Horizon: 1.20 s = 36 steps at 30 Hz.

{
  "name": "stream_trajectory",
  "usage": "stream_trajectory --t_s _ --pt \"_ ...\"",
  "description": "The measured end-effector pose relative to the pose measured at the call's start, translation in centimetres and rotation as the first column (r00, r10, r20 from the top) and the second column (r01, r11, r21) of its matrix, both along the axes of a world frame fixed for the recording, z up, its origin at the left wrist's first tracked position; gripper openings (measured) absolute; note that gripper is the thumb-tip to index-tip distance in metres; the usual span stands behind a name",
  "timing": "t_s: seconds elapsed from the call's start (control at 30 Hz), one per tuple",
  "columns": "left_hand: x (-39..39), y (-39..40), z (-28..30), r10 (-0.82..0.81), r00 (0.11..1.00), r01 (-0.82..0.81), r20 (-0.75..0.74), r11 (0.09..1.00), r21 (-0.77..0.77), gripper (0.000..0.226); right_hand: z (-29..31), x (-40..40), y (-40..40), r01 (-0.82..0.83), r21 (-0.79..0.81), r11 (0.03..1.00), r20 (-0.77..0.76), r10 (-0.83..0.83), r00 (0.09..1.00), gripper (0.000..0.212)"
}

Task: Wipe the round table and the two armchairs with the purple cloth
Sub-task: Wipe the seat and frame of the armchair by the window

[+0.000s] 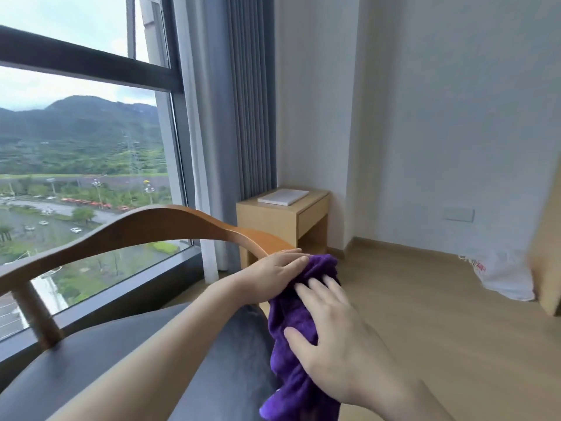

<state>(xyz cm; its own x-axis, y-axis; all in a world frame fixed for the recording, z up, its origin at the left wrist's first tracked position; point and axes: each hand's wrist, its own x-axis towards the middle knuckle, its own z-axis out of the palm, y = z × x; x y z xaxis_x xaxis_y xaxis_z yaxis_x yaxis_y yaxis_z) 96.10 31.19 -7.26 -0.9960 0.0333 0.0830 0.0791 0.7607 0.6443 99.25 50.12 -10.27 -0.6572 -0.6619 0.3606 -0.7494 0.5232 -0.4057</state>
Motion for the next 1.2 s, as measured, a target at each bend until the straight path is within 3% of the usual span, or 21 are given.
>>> stream_trajectory --t_s 0.07,0.2,0.47,0.6,0.73,0.97,1.2 --pt "-0.7 -1.3 -0.4 0.019 1.000 -0.019 -0.007 1.000 0.002 0.048 0.5 -0.8 -0.6 -0.022 0.077 0.997 0.030 0.020 0.999 0.075" --pt "-2.7 -3.4 -1.0 0.145 0.989 -0.147 -0.024 0.978 -0.150 0.049 2.7 -4.5 -2.5 -0.114 0.249 0.962 0.174 0.071 0.982 0.079" --pt "-7.7 -6.8 -0.2 0.331 0.944 -0.307 0.001 0.877 -0.369 0.055 3.1 -10.5 -8.0 -0.050 0.313 0.948 0.167 -0.003 0.986 0.079" --pt "-8.7 -7.4 -0.3 0.351 0.936 -0.338 -0.009 0.892 -0.300 0.056 3.6 -10.5 -9.1 -0.019 0.301 0.953 0.199 -0.044 0.979 0.082" --pt "-8.2 -7.0 -1.0 0.329 0.944 -0.315 -0.002 0.903 -0.290 0.054 3.4 -8.9 -8.0 0.054 0.280 0.959 0.159 -0.102 0.982 0.067" --pt "-9.2 -7.7 -1.6 0.279 0.960 -0.272 -0.027 0.900 -0.341 0.054 1.8 -3.2 -2.6 0.015 0.317 0.948 0.153 -0.067 0.986 0.086" --pt "-9.1 -8.8 -2.1 0.179 0.980 -0.194 -0.081 0.954 -0.228 0.053 3.5 -9.2 -7.7 0.010 0.397 0.918 0.143 -0.073 0.987 0.082"
